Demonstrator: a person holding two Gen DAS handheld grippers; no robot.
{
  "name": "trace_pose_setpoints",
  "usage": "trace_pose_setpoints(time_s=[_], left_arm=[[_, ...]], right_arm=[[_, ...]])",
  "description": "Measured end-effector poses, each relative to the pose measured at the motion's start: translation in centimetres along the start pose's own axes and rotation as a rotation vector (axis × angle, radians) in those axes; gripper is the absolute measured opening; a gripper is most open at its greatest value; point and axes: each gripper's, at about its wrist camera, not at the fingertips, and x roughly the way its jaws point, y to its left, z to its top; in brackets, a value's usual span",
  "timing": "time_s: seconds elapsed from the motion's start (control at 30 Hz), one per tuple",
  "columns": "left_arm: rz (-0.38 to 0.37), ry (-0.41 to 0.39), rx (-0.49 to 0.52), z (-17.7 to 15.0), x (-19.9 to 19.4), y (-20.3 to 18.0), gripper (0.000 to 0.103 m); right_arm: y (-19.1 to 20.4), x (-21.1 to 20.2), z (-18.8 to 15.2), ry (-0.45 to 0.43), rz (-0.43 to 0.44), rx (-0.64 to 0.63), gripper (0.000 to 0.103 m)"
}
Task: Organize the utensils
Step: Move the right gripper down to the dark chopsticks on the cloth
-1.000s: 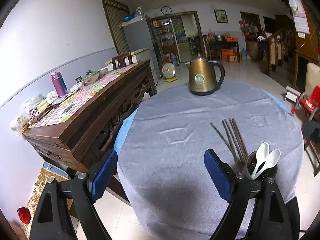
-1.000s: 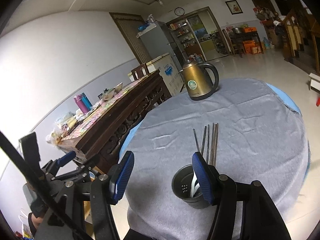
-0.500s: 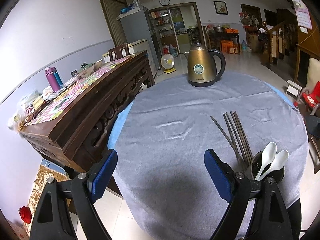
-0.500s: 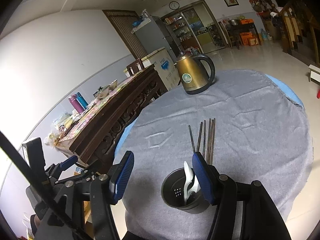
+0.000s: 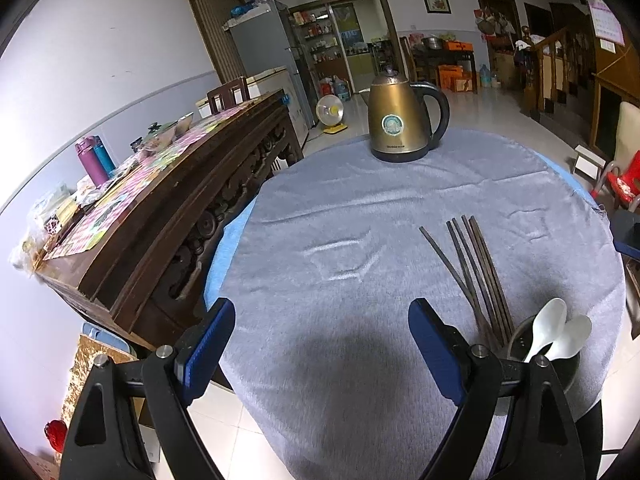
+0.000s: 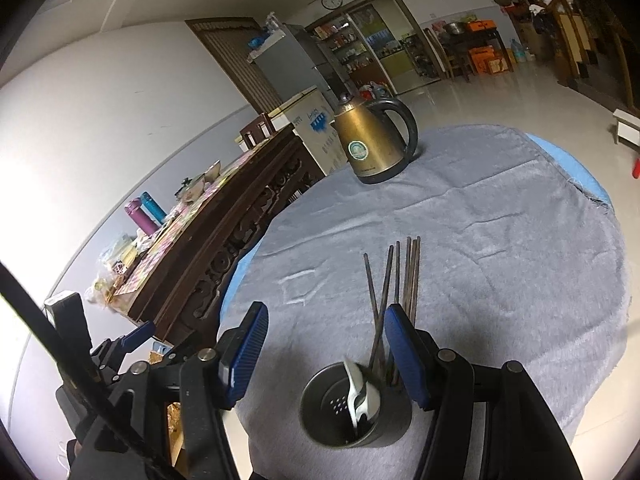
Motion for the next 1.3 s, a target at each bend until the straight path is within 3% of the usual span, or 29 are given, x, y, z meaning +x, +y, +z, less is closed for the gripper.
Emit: trace_pose_setpoints(time_s=[0.47,0.7,0.87,1.07,1.3], left_arm=[[-0.015,0.042,0.003,1.2,2.8,0.0,0.089],[-0.146,0.177,-0.040,0.5,6.8,0.4,0.089],[-0.186,0.268,-0.104,-0.8,9.3,1.1,0.089],[-0.186,0.313,-0.121,-1.7,10.8,1.4,0.089],[-0.185,0.349,-0.152,-2.5,11.7,2.3,0.089]], right_arm=[[-2.4,3.7,2.8,0.074,-0.012,0.044,0.064],[-5.2,7.0,4.7,0.157,-0.016,0.089,0.064],[-8.6,11.3,6.3,0.252,-0.013,0.163,0.051],[-10.7,18.2,7.4,0.366,-0.066,0.147,0.032],[-12.8,24.7,7.4,0.439,-0.146,0.164,0.023]])
